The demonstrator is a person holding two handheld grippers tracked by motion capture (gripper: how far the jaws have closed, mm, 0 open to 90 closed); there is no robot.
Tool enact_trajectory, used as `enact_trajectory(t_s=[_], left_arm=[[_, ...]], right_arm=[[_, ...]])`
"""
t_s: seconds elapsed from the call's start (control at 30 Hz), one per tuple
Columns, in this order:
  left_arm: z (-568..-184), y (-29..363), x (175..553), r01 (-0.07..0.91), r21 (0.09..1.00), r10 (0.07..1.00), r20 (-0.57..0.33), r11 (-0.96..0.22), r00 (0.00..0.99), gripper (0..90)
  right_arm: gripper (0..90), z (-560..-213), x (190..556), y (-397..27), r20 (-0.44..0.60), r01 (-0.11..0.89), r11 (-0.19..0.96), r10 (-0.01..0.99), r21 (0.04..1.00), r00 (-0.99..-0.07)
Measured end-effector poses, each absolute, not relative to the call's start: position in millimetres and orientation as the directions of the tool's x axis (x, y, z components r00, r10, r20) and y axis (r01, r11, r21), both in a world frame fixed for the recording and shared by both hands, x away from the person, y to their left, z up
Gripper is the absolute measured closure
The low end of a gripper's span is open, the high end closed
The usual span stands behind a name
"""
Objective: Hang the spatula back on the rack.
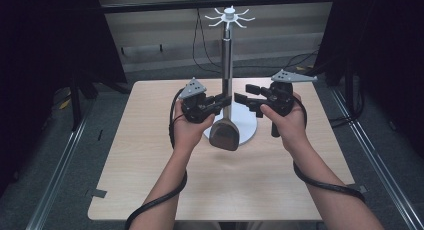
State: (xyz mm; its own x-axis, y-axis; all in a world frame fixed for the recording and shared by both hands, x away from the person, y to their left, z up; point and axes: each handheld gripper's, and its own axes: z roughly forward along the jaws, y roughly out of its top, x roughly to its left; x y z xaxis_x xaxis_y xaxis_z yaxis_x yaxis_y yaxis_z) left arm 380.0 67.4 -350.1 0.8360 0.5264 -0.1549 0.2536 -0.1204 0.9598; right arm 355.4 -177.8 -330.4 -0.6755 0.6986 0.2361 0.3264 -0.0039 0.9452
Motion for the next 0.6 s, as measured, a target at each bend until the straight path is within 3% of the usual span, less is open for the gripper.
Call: enact_trajectory(t_s=[0.2,0.6], left_arm=[[-350,67,381,0.256,0.960,0.532,-0.158,-0.116,0.832,74.8],[-351,64,386,0.257,0.959,0.519,-0.159,-0.122,0.840,70.9]], right_arm=[[29.0,-336,356,-182,0.242,0.337,-0.005,0.706,0.942,-0.665],[27.4,-340,354,-190,0.244,0.342,-0.006,0.712,0.940,-0.658]])
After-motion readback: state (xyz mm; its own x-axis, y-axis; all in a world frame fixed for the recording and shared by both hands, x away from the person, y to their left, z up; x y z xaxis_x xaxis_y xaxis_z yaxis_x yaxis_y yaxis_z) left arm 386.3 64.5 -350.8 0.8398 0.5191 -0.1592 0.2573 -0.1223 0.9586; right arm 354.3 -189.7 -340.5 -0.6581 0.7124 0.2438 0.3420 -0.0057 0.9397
